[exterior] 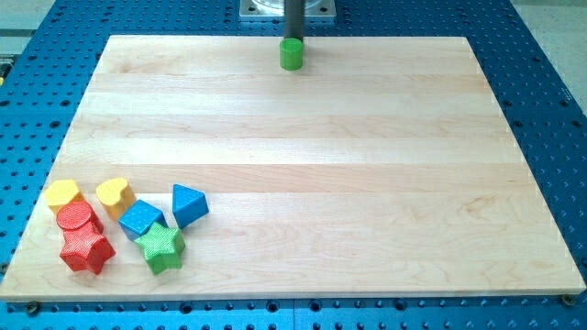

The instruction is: Move your arm towards the bottom center of the board

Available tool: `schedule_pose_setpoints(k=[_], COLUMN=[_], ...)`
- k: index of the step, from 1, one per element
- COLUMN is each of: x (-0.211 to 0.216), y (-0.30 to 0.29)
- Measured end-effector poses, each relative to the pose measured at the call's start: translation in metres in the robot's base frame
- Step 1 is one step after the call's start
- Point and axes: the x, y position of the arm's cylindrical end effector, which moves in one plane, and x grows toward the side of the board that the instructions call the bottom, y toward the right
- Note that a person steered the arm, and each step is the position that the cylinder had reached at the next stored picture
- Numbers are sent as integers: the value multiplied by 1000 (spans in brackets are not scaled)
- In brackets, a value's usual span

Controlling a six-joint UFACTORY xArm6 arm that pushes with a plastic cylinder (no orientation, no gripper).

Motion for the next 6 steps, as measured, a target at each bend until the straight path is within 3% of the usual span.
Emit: schedule_pose_setpoints(k=[1,2,3,4,6], x=[27,113,212,283,353], y=[-82,-87,-12,19,19])
